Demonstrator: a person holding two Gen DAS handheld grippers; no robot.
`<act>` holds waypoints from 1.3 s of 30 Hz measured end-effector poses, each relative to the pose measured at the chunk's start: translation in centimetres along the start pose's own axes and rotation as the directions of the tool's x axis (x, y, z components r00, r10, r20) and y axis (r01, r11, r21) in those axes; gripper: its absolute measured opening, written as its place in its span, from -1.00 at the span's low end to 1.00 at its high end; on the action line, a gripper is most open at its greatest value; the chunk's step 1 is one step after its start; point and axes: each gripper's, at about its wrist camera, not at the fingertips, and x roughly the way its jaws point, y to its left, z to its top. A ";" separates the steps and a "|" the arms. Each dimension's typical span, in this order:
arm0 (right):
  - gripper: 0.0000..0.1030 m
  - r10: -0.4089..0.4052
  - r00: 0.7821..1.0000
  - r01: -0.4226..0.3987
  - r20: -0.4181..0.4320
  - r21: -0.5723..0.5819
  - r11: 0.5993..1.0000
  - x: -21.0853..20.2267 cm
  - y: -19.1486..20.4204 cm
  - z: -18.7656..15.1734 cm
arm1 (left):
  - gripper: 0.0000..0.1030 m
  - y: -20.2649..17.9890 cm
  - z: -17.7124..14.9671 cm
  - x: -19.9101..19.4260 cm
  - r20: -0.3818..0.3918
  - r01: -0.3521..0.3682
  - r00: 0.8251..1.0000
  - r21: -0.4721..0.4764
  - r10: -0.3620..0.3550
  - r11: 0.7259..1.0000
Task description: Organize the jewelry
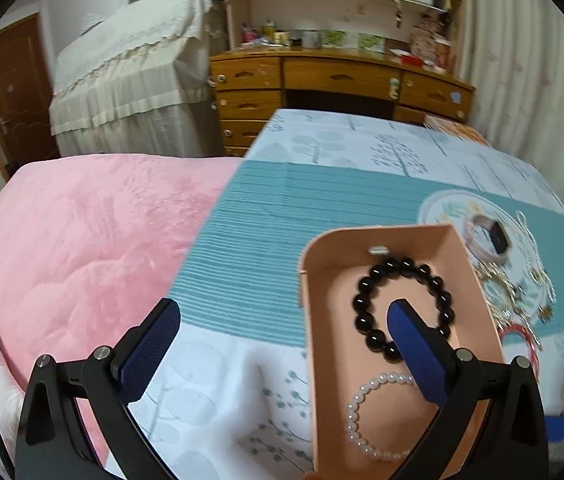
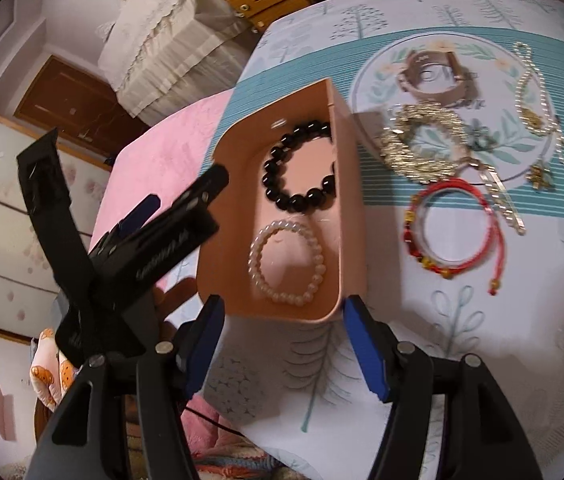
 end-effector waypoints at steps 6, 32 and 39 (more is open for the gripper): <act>0.22 -0.005 1.000 0.006 0.006 -0.052 0.999 0.0 0.7 0.2 | 0.99 0.8 0.2 0.1 -0.015 -0.032 0.999 -0.027 0.032 0.999; 0.22 -0.257 0.920 0.229 0.296 0.126 0.965 -14.4 -9.0 0.5 | 0.99 -14.8 0.5 -6.3 -0.151 0.323 0.945 0.303 -0.290 0.897; 0.22 -0.267 0.934 0.233 0.238 0.162 0.959 -13.2 -12.3 -0.2 | 0.79 -18.6 -1.7 -3.8 -0.292 0.382 0.916 0.422 -0.275 0.822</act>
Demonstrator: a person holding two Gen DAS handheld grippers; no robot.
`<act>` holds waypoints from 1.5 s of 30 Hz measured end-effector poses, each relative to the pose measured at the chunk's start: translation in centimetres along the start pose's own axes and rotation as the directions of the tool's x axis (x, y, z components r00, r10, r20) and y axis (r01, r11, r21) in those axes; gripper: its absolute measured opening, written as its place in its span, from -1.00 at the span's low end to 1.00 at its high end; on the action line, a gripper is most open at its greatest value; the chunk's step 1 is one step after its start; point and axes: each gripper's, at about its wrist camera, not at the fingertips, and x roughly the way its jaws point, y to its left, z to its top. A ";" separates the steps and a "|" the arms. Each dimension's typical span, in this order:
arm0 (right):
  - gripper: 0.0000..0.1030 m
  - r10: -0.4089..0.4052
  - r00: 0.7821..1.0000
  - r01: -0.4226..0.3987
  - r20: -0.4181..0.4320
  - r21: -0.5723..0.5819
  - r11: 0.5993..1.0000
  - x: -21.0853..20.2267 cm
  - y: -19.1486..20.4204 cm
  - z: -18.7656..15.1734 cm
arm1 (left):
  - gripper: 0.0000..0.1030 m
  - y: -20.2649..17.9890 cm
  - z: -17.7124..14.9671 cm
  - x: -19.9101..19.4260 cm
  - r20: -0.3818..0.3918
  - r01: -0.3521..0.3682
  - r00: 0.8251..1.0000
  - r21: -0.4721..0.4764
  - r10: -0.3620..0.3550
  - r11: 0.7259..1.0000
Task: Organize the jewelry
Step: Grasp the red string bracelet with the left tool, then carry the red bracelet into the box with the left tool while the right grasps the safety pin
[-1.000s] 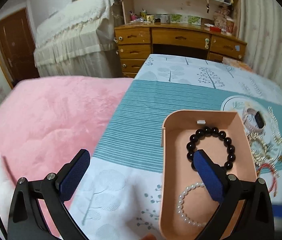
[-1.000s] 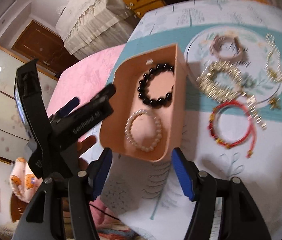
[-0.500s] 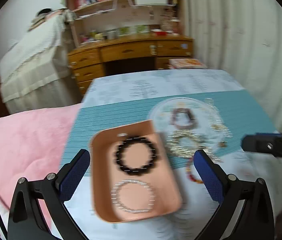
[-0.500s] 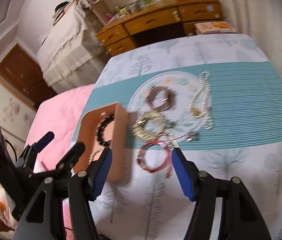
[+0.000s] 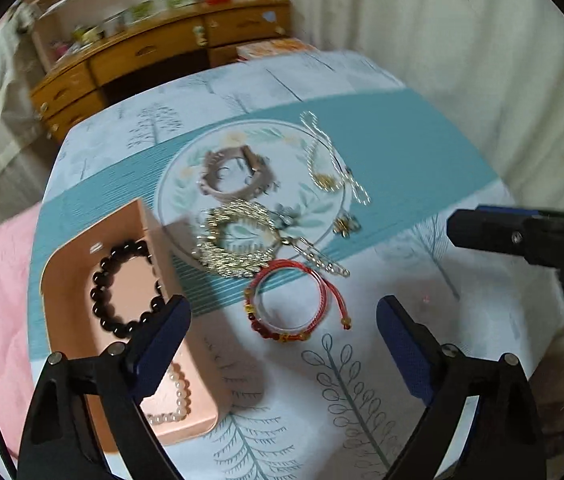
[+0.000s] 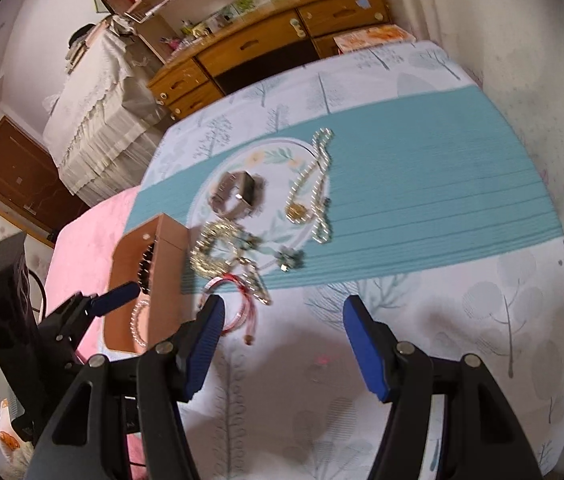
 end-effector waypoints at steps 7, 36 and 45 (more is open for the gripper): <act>0.22 0.006 0.999 -0.006 -0.038 -0.002 1.000 1.7 -0.9 -0.9 | 0.08 -1.5 -0.4 3.3 -0.107 0.047 0.993 0.069 -0.039 0.997; 0.22 0.034 0.994 -0.037 -0.107 -0.022 0.999 4.8 -1.2 -0.7 | -0.92 -1.8 1.4 6.7 -0.253 0.133 0.964 0.179 -0.086 0.975; 0.06 -0.010 0.995 -0.009 -0.104 -0.177 0.984 5.8 1.3 -0.4 | -0.94 0.6 0.9 2.1 -0.150 0.220 0.963 -0.040 -0.223 0.975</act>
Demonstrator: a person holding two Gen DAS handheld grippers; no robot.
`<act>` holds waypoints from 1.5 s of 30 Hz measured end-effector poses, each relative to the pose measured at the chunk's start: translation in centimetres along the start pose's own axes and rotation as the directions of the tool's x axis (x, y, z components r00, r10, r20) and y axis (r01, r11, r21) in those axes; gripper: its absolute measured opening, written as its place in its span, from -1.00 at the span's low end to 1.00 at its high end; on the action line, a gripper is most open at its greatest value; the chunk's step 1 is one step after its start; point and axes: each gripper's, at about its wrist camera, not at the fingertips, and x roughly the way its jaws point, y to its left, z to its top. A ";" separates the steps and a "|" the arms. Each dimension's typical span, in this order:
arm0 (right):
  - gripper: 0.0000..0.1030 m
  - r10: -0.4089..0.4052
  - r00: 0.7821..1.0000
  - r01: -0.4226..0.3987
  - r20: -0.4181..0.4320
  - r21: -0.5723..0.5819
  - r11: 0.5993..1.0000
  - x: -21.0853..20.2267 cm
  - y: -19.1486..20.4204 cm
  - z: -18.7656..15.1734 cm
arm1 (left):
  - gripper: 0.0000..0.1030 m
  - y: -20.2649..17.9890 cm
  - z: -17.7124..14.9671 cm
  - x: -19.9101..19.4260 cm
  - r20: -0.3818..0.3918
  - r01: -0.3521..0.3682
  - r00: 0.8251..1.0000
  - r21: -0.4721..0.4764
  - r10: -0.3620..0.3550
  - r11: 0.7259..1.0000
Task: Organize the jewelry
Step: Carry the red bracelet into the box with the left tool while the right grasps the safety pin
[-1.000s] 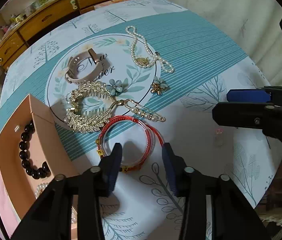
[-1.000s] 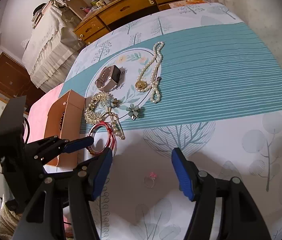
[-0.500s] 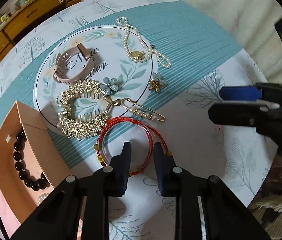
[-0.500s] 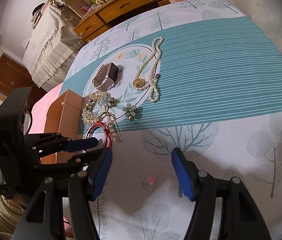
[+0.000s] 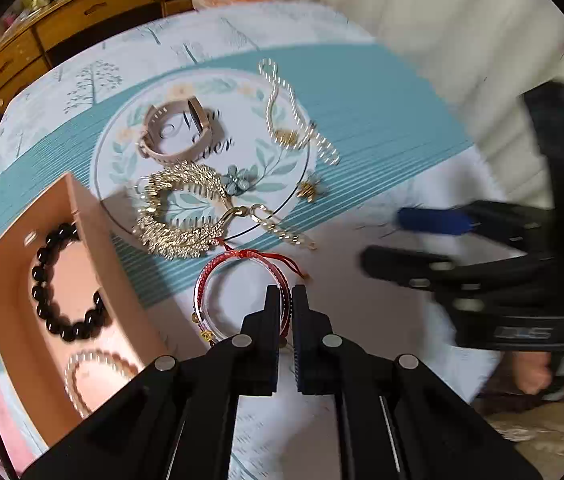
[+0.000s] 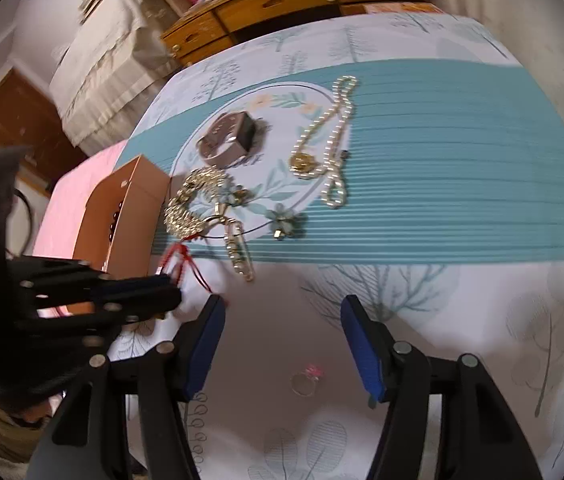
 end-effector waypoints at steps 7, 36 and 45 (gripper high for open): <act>-0.12 -0.037 0.999 0.035 -0.011 -0.124 0.992 2.0 2.4 1.0 | -0.94 -0.7 -3.0 -4.1 0.095 0.060 0.994 -0.031 -0.057 0.998; -0.86 0.040 0.998 -0.032 0.038 -0.208 0.978 -1.6 8.8 3.9 | -0.93 9.9 -6.7 -11.9 0.326 0.048 0.944 -0.305 0.057 0.951; -0.86 0.232 0.972 -0.212 0.042 -0.277 0.937 -4.8 16.1 5.1 | -0.93 12.1 -8.4 -9.4 0.280 0.031 0.957 -0.357 0.076 0.934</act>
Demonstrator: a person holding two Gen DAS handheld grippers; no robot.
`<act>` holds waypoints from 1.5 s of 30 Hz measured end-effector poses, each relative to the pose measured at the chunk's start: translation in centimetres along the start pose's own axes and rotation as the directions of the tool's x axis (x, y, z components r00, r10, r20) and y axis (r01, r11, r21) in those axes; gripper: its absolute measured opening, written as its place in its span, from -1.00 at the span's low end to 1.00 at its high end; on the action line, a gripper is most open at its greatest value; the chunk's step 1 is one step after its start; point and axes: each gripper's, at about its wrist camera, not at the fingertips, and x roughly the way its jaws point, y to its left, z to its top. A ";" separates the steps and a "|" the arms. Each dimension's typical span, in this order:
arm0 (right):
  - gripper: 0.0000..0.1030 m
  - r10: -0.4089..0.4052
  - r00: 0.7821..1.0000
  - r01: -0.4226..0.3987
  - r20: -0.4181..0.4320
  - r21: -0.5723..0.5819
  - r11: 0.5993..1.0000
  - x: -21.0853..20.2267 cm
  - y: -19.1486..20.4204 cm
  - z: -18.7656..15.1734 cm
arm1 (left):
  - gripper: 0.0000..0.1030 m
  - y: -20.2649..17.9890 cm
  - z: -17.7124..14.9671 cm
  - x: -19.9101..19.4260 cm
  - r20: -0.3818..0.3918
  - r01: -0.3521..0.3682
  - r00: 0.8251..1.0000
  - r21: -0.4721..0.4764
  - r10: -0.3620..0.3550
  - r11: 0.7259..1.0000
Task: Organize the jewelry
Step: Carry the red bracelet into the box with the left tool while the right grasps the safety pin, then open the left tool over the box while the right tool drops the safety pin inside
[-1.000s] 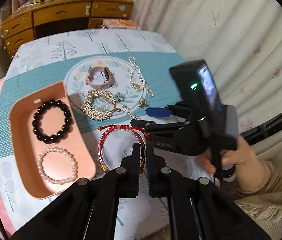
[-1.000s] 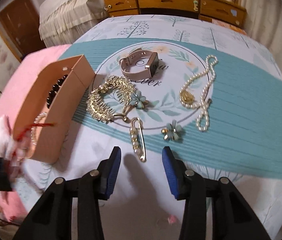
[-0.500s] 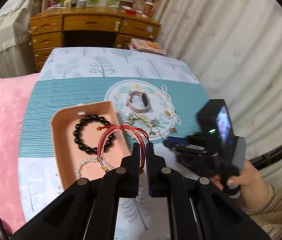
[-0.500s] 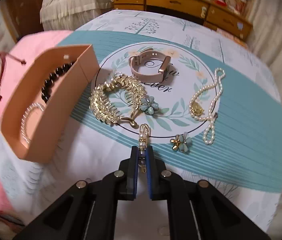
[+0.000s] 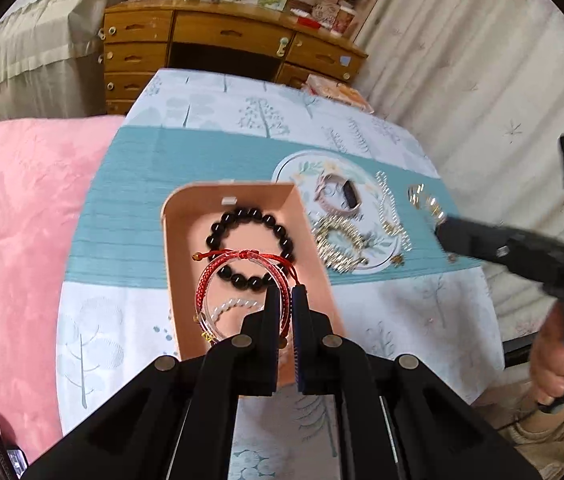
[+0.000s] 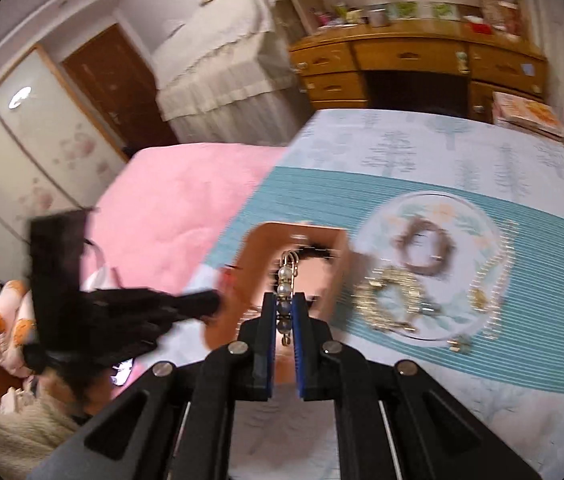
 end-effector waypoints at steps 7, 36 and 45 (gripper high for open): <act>-0.86 -0.004 0.994 0.011 -0.112 0.064 0.998 5.8 0.3 -0.8 | -0.93 1.4 -1.7 2.8 -0.050 -0.027 0.998 -0.032 0.026 0.999; -0.40 -0.078 0.993 0.089 -0.091 0.119 0.989 4.7 -1.6 -0.8 | 0.19 1.2 -0.4 0.8 0.088 -0.144 0.985 -0.032 0.146 0.989; -0.40 -0.105 0.994 0.106 -0.011 0.145 0.984 2.2 -3.7 -0.7 | 0.58 -0.6 0.6 -0.9 0.140 -0.204 0.969 0.004 0.202 0.979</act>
